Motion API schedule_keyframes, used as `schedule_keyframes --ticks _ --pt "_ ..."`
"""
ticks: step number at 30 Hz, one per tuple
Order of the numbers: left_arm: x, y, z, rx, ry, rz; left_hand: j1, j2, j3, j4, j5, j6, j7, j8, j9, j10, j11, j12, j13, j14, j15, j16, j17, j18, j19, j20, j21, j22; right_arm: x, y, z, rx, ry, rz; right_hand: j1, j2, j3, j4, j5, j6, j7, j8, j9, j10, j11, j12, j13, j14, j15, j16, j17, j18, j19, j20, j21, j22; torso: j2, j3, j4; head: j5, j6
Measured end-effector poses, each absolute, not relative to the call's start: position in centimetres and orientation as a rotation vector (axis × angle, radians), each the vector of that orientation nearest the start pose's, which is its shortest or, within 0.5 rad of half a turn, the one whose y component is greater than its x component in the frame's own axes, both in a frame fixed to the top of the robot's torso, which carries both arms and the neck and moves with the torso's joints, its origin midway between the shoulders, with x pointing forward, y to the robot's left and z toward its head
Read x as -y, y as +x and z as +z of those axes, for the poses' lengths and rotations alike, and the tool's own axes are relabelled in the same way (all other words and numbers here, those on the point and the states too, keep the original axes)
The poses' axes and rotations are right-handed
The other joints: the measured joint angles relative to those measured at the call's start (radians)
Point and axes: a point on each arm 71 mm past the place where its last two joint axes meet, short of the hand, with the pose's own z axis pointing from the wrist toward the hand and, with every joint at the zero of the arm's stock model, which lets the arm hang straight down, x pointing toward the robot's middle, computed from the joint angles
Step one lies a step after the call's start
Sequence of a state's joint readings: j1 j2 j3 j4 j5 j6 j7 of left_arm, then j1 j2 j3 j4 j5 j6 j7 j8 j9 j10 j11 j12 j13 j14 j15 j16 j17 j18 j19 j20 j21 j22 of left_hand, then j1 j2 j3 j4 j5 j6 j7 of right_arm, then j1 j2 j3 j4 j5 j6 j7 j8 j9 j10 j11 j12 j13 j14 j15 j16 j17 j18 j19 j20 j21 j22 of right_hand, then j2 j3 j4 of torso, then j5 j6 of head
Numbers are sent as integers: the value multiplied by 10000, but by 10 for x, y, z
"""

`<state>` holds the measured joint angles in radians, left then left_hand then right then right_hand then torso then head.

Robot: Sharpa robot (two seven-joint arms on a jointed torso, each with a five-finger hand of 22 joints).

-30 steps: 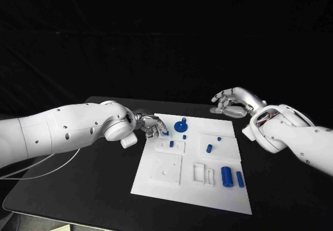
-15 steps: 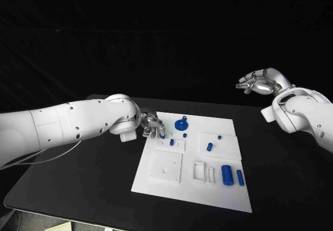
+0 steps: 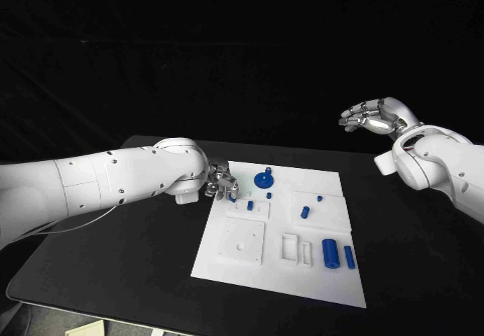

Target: Assemble the parts on the task board

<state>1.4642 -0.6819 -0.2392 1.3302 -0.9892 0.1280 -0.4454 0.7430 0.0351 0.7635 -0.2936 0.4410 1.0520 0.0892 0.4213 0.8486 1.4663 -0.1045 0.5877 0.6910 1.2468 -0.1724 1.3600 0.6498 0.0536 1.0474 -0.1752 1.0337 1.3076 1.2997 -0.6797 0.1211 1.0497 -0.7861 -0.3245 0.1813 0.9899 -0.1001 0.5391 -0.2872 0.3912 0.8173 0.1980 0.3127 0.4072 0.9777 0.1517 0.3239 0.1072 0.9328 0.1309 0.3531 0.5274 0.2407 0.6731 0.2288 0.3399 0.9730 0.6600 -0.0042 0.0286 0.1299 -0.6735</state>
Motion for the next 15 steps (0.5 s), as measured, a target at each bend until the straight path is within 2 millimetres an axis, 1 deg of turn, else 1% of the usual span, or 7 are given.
schedule_keyframes --ticks 2,7,8,10,11,12,15 --pt "-198 533 -172 -22371 -1122 -3683 -11 -11 0 0 -27 1 0 0 4 -17 -17 0 0 1 0 0 -1 -1 0 0 0 0 271 590 -96 -13591 4949 9450 35 35 0 0 0 0 0 0 -2 70 2 -48 -35 0 0 -19 -25 -1 -35 35 -33 -21 0 -4 0 -5 -13" --pt "-196 530 -176 -22430 -1110 -3731 -25 -25 0 0 -48 1 0 -1 13 -37 -36 0 0 16 16 0 -12 -1 -1 1 0 -1 272 590 -96 -13588 4961 9503 40 40 0 0 0 0 0 0 -14 72 0 -122 -110 0 0 -67 -74 -2 -36 36 -71 -58 0 -5 0 -25 -44" --pt "-196 530 -177 -22437 -1110 -3754 -26 -25 -1 1 -49 1 0 -1 93 -37 -36 0 -1 16 16 0 -17 -1 -1 1 0 -1 272 590 -96 -13589 4965 9514 40 40 0 0 0 1 0 0 -14 72 0 -122 -123 0 0 -67 -79 -2 -36 36 -71 -58 1 -5 0 -31 -48" --pt "-195 529 -179 -22419 -1127 -3801 -51 -50 -1 1 -49 1 0 -2 139 -38 -36 48 -1 13 13 0 -24 -1 -1 1 0 -1 271 591 -97 -13594 4976 9532 40 40 0 0 0 0 0 0 -25 75 4 -162 -149 17 16 -67 -101 -2 -39 39 -71 -75 5 1 -1 -36 -58" --pt "-195 528 -179 -22400 -1137 -3823 -50 -50 -1 1 -49 1 0 -2 143 -38 -36 48 -1 12 12 0 -25 -1 -1 1 0 -1 271 591 -97 -13595 4982 9532 67 67 0 0 0 0 0 0 -28 107 36 -201 -167 33 32 -98 -118 -2 -61 60 -71 -84 6 1 -1 -39 -67" --pt "-194 528 -179 -22367 -1164 -3859 -50 -50 -1 1 -50 1 0 -3 146 -38 -36 48 -1 12 12 0 -25 -1 -1 1 0 -1 271 591 -97 -13595 4993 9524 80 80 0 0 0 0 0 0 -37 107 36 -221 -179 33 32 -114 -127 -1 -72 71 -96 -90 7 8 -2 -46 -84" --pt "-195 527 -178 -22271 -1267 -3941 -50 -50 -1 1 -85 2 -1 -24 155 -38 -35 48 -2 12 12 0 -48 -1 -2 1 0 -2 272 591 -97 -13599 5019 9499 80 80 1 0 39 0 0 0 -38 107 36 -221 -207 33 33 -114 -141 -2 -73 72 -112 -90 8 12 -4 -53 -111"
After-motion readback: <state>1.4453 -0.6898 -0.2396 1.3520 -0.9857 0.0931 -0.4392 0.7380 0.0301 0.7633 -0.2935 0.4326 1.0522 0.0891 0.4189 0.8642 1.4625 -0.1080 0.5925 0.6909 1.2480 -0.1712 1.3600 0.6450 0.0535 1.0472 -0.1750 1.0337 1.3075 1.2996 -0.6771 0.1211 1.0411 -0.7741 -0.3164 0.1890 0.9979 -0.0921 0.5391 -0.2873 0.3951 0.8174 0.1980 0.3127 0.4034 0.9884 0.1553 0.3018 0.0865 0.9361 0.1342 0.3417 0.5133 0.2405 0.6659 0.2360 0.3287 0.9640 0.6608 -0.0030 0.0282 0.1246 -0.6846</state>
